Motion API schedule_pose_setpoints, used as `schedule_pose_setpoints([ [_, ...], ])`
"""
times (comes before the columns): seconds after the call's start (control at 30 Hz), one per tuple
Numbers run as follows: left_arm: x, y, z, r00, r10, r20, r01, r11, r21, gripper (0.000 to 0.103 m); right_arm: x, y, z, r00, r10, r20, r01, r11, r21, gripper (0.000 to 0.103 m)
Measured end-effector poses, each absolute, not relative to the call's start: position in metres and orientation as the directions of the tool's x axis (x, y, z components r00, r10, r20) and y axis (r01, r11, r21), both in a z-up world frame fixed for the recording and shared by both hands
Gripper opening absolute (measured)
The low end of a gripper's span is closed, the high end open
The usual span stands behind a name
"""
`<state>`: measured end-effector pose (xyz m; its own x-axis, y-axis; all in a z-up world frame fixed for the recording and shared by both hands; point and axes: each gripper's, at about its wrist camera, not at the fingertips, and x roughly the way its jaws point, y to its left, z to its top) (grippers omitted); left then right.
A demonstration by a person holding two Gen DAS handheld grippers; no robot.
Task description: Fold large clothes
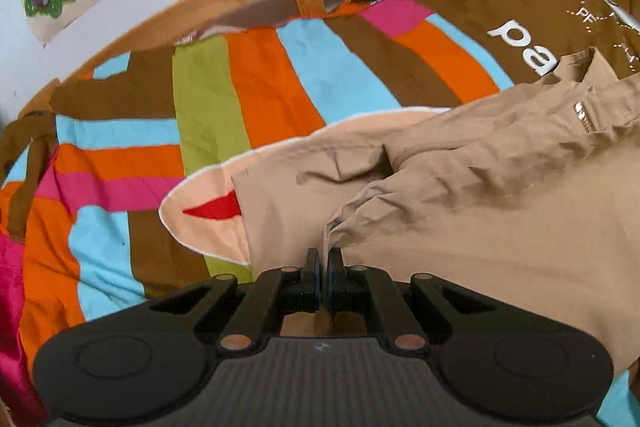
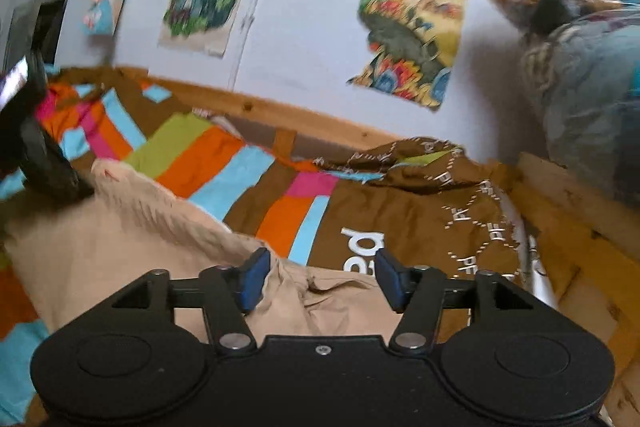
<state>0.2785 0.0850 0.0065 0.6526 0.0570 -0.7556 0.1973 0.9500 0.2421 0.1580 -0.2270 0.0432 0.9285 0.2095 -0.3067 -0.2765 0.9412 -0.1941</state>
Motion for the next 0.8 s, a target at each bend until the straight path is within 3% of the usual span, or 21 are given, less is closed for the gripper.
schedule_pose_setpoints([
  [0.2,0.280,0.091,0.007,0.646,0.055,-0.762,0.174,0.960,0.217,0.003,0.097,-0.249,0.047,0.925,0.213,-0.313,-0.278,0.944,-0.180,0.066],
  [0.33,0.277,0.091,0.008,0.652,0.059,-0.756,0.166,0.962,0.218,0.003,0.057,-0.259,0.045,0.897,0.231,-0.377,-0.320,0.928,-0.191,0.071],
  [0.5,0.274,0.092,0.012,0.656,0.062,-0.752,0.163,0.961,0.221,0.003,0.046,-0.245,0.017,0.860,0.189,-0.473,-0.339,0.905,-0.256,0.069],
  [0.53,0.274,0.092,0.014,0.659,0.060,-0.750,0.165,0.961,0.222,0.003,0.048,-0.240,0.011,0.856,0.190,-0.480,-0.343,0.905,-0.254,0.064],
  [0.6,0.272,0.094,0.018,0.672,0.059,-0.738,0.163,0.961,0.225,0.003,0.056,-0.231,0.002,0.848,0.190,-0.494,-0.347,0.905,-0.248,0.031],
  [0.63,0.272,0.095,0.021,0.681,0.060,-0.730,0.162,0.960,0.229,0.003,0.062,-0.227,-0.001,0.844,0.189,-0.501,-0.347,0.906,-0.241,0.009],
  [0.8,0.280,0.099,0.021,0.676,0.070,-0.733,0.160,0.958,0.239,0.003,0.089,-0.246,0.015,0.914,0.087,-0.397,-0.171,0.968,-0.181,0.005],
])
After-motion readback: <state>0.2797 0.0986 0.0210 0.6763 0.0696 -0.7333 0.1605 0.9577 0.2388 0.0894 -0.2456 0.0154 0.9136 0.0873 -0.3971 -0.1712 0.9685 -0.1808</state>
